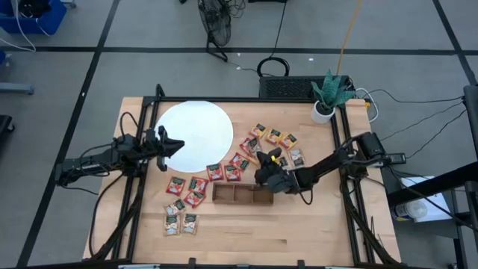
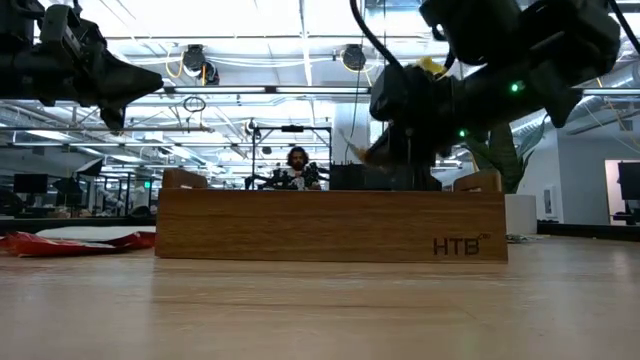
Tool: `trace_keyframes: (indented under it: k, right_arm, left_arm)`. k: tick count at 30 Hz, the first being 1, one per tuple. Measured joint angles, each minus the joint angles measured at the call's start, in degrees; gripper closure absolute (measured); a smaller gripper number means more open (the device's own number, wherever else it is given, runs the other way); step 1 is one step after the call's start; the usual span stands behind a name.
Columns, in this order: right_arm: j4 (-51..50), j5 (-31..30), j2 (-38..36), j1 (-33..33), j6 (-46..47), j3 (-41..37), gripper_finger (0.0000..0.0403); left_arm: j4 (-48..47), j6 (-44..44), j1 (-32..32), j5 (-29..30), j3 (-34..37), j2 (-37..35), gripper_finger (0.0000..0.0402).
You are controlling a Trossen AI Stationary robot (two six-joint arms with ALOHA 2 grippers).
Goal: Pick & Place Tea
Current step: Put the brown tea bag into the middle section of the wooden organizer
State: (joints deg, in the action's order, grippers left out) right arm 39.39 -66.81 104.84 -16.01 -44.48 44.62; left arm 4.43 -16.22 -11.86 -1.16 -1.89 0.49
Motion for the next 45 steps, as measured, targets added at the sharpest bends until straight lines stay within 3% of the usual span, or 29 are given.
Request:
trace_keyframes:
  k: [4, 7, 11, 16, 19, 23, 29, 35, 45]
  right_arm:
    - [11.4, -3.9, 0.0, -2.2, -15.4, 0.0, 0.0402]
    - [16.1, -2.4, -0.1, -3.0, -23.7, 0.0, 0.0402]
    - [15.9, 0.9, -0.1, -1.9, -25.0, 0.0, 0.0402]
    - [15.6, 2.3, -0.1, -0.9, -23.9, 0.0, 0.0402]
    - [15.6, 2.5, -0.1, -0.6, -23.6, 0.0, 0.0402]
    - [15.6, 2.6, -0.1, -0.5, -22.3, 0.0, 0.0402]
    - [15.6, 2.5, -0.1, -0.5, -22.3, 0.0, 0.0402]
    - [15.6, 1.8, -0.1, -1.7, -22.6, 0.0, 0.0402]
    - [15.5, 0.6, -0.1, -1.7, -22.5, 0.0, 0.0402]
  left_arm:
    - [1.7, -10.5, 0.0, 6.5, 0.0, 0.0, 0.0369]
    - [2.1, -13.9, 0.1, 5.6, 0.0, 1.9, 0.0369]
    - [8.2, -13.9, 1.7, 0.7, 0.0, 8.5, 0.0369]
    - [22.1, -11.7, 5.5, 2.0, -1.7, 23.0, 0.0361]
    - [23.1, -10.5, 7.2, 3.2, -7.3, 33.9, 0.0327]
    - [22.5, -9.5, 8.8, 3.2, -18.3, 51.2, 0.0251]
    - [16.5, -7.9, 7.9, -7.7, -36.9, 71.1, 0.0167]
    - [8.3, -7.4, 6.0, -9.0, -49.0, 82.6, 0.0155]
    - [7.6, -8.1, 4.7, -8.5, -52.2, 87.4, 0.0182]
